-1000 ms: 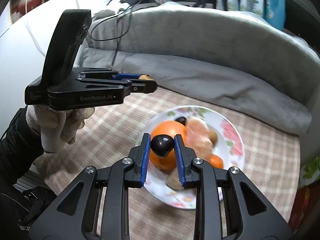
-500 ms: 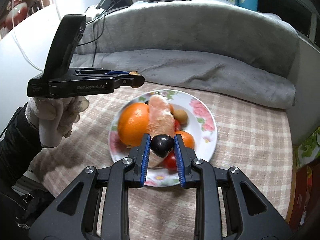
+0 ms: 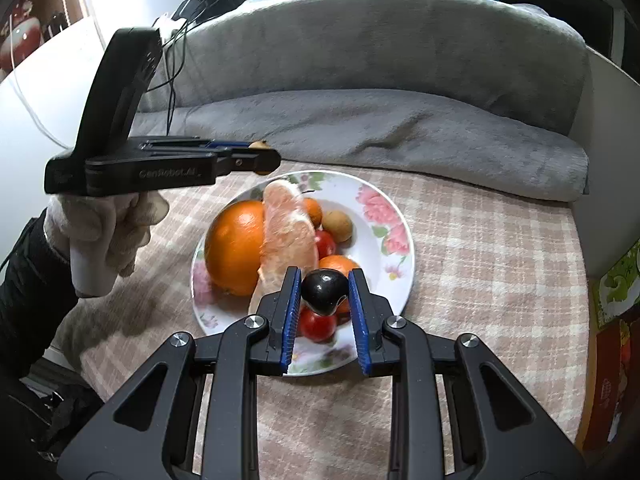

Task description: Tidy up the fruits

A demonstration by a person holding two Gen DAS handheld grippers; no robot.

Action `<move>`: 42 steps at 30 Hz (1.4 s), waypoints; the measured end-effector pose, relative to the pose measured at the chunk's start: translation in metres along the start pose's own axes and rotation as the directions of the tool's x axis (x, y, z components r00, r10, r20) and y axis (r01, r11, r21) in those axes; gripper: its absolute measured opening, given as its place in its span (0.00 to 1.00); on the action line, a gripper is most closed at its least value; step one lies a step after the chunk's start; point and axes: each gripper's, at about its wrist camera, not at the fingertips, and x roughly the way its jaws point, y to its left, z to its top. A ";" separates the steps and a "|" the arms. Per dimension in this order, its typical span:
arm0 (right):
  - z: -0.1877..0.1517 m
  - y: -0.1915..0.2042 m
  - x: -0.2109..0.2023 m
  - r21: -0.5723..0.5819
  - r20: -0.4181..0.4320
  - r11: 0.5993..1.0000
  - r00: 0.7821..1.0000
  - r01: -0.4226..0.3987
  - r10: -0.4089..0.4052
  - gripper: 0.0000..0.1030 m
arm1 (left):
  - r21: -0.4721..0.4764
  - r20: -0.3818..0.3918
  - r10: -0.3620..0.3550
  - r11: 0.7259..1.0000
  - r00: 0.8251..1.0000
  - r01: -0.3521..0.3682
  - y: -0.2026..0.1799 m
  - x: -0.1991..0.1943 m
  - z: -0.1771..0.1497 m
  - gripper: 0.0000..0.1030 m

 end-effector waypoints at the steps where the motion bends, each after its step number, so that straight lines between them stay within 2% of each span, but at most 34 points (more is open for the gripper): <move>1: 0.001 -0.002 0.001 0.003 0.001 1.000 1.000 0.003 -0.003 0.24 | 0.001 -0.001 -0.001 1.000 1.000 0.001 0.000 0.001 0.000 0.25; 23: 0.009 -0.008 0.019 0.000 0.007 1.000 1.000 -0.024 0.024 0.26 | 0.014 -0.004 -0.007 1.000 1.000 0.007 -0.003 0.004 0.003 0.26; 24: 0.009 -0.008 0.018 0.002 0.010 1.000 1.000 -0.023 0.023 0.27 | 0.014 -0.004 -0.008 1.000 1.000 0.008 -0.003 0.004 0.003 0.26; 28: 0.010 -0.008 0.013 0.012 0.033 0.999 0.999 -0.030 0.030 0.49 | 0.018 -0.006 -0.011 1.000 1.000 0.011 -0.004 0.003 0.002 0.26; 31: 0.010 -0.006 0.005 0.018 0.052 0.999 0.998 -0.031 0.030 0.50 | 0.016 0.001 -0.016 1.000 1.000 0.016 -0.004 -0.002 0.001 0.32; 39: -0.002 -0.002 -0.019 0.060 0.101 0.998 0.995 -0.024 0.018 0.51 | 0.011 0.042 -0.019 1.000 0.999 0.019 -0.008 -0.028 -0.008 0.32; 40: -0.004 -0.001 -0.021 0.064 0.106 0.998 0.994 -0.017 0.010 0.54 | 0.012 0.048 -0.020 1.000 0.999 0.019 -0.009 -0.033 -0.010 0.32; 41: -0.006 0.000 -0.024 0.067 0.110 0.998 0.994 -0.011 0.003 0.62 | 0.014 0.055 -0.017 1.000 0.998 0.016 -0.011 -0.038 -0.012 0.32; 42: -0.009 0.002 -0.028 0.071 0.116 0.998 0.993 -0.003 -0.005 0.65 | 0.018 0.060 -0.014 1.000 0.998 0.013 -0.013 -0.042 -0.014 0.33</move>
